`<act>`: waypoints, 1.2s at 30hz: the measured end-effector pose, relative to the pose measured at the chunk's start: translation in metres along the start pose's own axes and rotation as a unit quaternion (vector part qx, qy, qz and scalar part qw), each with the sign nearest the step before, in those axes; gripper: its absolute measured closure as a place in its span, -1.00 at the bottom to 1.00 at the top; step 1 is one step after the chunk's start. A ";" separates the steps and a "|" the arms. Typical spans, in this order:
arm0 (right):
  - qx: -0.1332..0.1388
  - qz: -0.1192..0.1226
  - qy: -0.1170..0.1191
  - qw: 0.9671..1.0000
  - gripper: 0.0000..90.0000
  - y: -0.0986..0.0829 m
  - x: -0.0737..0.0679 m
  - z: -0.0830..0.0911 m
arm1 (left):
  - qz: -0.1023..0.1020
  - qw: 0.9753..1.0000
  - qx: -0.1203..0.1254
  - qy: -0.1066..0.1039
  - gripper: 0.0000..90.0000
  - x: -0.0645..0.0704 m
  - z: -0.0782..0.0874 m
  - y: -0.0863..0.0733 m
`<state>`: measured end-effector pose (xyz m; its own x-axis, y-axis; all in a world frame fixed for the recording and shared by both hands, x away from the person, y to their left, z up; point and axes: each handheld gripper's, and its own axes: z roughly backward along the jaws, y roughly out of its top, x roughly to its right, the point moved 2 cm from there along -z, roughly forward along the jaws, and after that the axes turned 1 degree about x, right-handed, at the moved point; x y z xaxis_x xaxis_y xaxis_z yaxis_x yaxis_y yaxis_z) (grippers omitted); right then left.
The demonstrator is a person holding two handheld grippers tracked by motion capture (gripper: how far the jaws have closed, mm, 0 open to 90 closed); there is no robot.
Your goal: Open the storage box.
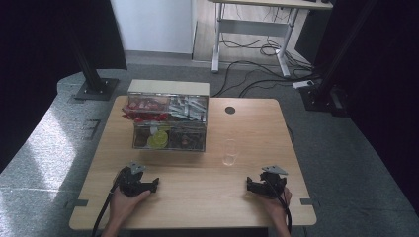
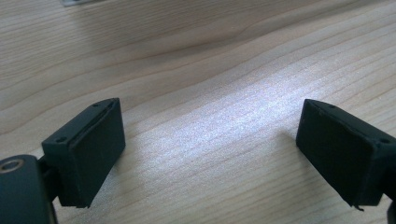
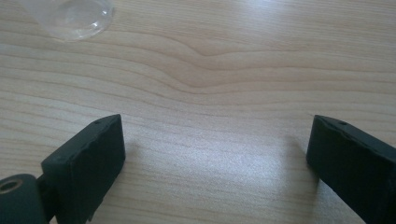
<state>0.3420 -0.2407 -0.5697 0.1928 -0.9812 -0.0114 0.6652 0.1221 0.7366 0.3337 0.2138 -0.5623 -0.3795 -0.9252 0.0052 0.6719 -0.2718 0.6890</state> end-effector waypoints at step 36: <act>0.004 -0.003 -0.006 1.000 -0.83 -0.002 -0.001 0.003 | 0.034 0.997 0.065 0.004 -0.17 -0.007 0.028 -0.002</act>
<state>0.3387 -0.2403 -0.5693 0.1802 -0.9836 -0.0077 0.6605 0.1152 0.7419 0.3170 0.2283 -0.5439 -0.3310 -0.9423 0.0496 0.6068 -0.1723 0.7760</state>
